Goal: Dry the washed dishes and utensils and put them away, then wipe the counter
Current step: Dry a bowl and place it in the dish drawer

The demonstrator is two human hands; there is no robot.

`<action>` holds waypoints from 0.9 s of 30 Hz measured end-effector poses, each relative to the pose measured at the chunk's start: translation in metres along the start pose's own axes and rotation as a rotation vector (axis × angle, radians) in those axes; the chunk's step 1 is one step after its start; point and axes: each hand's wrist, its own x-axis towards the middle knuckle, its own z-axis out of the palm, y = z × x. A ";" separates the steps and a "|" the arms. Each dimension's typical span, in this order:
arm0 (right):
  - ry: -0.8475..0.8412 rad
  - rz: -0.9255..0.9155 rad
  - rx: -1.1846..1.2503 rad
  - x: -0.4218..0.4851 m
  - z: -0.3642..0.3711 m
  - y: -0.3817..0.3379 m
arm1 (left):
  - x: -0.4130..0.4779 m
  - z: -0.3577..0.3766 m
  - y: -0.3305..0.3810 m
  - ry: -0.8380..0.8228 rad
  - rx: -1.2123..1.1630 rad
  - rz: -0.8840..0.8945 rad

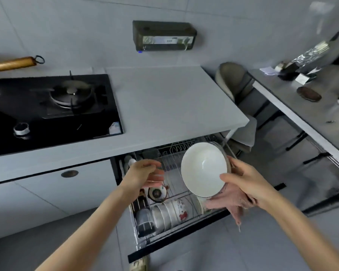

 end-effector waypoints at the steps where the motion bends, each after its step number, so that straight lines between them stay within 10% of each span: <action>1: -0.003 0.050 0.018 0.016 -0.006 0.006 | 0.010 0.000 -0.002 0.035 -0.007 -0.032; 13: -0.431 0.419 -0.021 0.230 0.015 0.085 | 0.143 0.049 -0.074 0.177 -0.039 -0.454; 27: -0.653 0.523 -0.290 0.421 0.133 0.184 | 0.310 0.005 -0.158 0.637 0.028 -0.425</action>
